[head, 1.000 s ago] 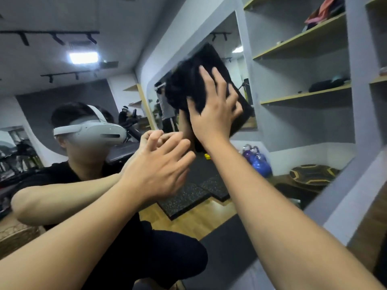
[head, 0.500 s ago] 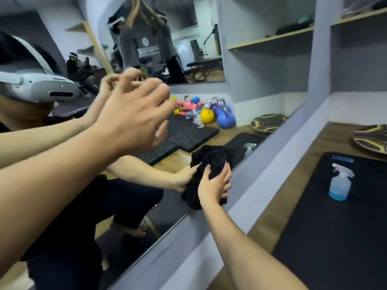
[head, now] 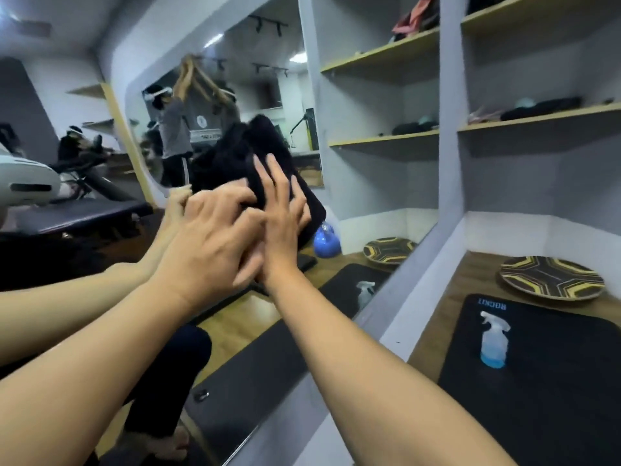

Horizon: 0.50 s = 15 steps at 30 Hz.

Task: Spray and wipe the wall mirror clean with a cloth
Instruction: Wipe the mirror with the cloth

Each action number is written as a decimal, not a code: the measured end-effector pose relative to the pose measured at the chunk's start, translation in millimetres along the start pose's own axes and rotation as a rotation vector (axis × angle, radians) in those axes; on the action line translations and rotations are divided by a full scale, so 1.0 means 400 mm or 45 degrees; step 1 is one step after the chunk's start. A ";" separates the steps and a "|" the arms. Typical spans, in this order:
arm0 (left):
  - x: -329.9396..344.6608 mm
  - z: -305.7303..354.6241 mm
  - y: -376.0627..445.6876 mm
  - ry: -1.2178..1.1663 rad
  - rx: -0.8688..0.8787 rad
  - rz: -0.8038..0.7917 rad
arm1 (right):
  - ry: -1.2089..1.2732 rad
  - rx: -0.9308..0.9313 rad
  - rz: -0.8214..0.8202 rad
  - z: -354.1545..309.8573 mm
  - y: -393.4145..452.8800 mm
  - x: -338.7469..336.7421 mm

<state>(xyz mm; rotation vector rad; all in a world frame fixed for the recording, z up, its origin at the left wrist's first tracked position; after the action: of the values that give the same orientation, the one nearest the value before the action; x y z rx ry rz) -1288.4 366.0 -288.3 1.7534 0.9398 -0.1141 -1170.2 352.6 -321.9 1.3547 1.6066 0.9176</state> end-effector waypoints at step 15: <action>0.115 0.048 0.102 0.358 0.035 -0.234 | 0.151 1.497 0.118 0.378 -0.351 0.049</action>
<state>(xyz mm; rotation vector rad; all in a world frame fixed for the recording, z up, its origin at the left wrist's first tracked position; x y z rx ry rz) -1224.3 370.3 -288.1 1.7340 1.3092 0.0025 -1087.3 353.8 -511.7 2.1552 2.3094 -0.0103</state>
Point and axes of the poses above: each hand's wrist, its own y-axis towards the middle knuckle, its own x-axis out of the palm, z = x × y, the point moved 2 cm from there along y, towards the middle knuckle, and after that the axes turned 11 degrees about -x, right-handed, at the moved point
